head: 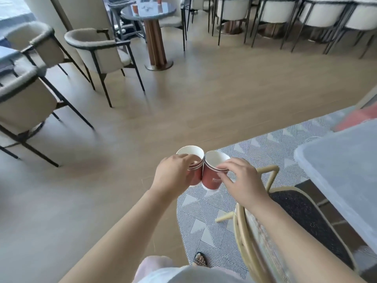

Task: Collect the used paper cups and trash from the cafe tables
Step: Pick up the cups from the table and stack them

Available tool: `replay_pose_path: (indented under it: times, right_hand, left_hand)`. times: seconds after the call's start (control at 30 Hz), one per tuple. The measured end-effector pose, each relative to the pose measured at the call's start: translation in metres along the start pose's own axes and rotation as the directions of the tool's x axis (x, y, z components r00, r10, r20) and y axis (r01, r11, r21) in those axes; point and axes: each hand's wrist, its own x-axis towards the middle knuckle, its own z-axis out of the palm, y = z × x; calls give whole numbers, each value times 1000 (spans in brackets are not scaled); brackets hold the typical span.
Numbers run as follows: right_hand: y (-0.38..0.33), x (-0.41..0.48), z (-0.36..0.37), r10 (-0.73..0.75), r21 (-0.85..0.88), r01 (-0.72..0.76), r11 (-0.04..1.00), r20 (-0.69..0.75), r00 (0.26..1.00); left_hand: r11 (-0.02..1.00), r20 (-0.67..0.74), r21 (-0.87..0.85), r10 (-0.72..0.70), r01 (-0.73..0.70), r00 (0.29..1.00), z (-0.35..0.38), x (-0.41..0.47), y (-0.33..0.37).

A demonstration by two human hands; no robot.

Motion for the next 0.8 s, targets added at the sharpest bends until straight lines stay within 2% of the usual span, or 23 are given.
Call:
replay_pose_path:
  times: [0.43, 0.63, 0.8]
  right_hand:
    - [72, 125, 15, 187, -62, -192, 979, -78, 979]
    - [95, 203, 30, 265, -67, -278, 958, -155, 952]
    - [113, 257, 35, 325, -60, -353, 934, -271, 906]
  left_hand:
    - [985, 105, -46, 172, -168, 980, 25, 176, -27]
    - [968, 175, -75, 251, -241, 952, 24, 277, -53]
    - [928, 205, -74, 372, -364, 905, 24, 355, -60]
